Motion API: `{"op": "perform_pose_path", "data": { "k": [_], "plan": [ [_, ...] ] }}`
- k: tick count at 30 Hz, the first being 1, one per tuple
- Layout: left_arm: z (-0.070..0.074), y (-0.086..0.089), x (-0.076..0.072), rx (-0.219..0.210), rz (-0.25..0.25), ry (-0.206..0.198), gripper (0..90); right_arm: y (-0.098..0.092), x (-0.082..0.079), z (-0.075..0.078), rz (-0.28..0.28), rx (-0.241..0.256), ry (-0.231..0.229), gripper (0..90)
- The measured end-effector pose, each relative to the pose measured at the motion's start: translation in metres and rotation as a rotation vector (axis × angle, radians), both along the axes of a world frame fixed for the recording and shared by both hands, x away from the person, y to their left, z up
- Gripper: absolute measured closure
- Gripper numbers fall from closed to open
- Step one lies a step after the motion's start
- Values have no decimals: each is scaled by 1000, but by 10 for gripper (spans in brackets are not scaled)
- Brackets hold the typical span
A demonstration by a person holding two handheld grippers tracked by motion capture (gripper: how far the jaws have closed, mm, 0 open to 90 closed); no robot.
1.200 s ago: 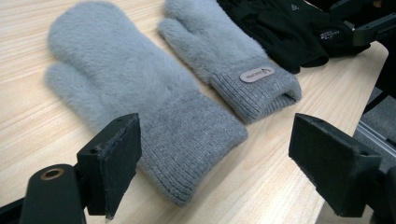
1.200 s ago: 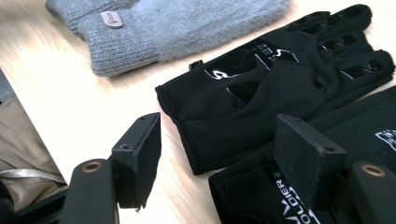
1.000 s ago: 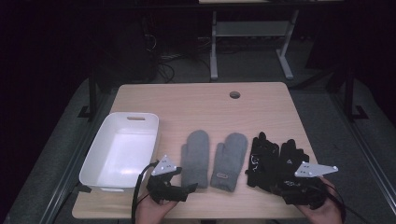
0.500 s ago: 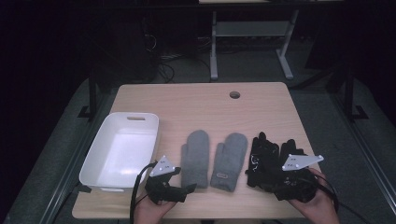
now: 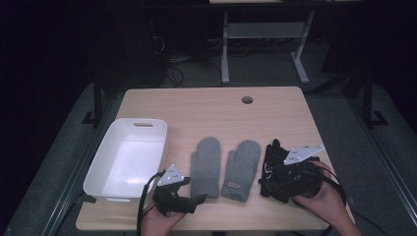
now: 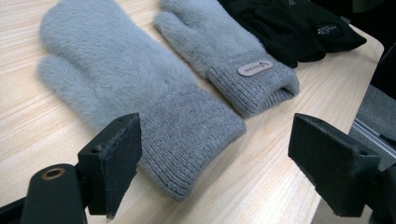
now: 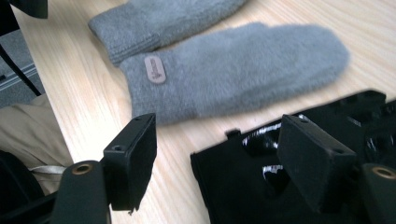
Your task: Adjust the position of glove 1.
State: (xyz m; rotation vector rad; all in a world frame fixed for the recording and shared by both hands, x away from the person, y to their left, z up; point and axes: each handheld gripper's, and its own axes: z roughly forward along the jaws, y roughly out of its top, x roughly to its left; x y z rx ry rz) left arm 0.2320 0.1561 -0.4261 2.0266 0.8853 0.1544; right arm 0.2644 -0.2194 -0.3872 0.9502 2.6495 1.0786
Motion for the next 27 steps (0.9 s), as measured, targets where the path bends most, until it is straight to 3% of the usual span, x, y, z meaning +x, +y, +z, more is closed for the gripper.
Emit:
{"op": "perform_pose_path", "data": {
  "k": [13,21,27],
  "plan": [
    [3,5,0,-10,-1,-18,173,29,22,12,73,-40,20,283],
    [3,8,2,-30,20,-16,173,50,39,13,121,-85,41,295],
    [3,7,1,-35,23,-10,173,59,51,14,145,-93,42,294]
  ]
}}
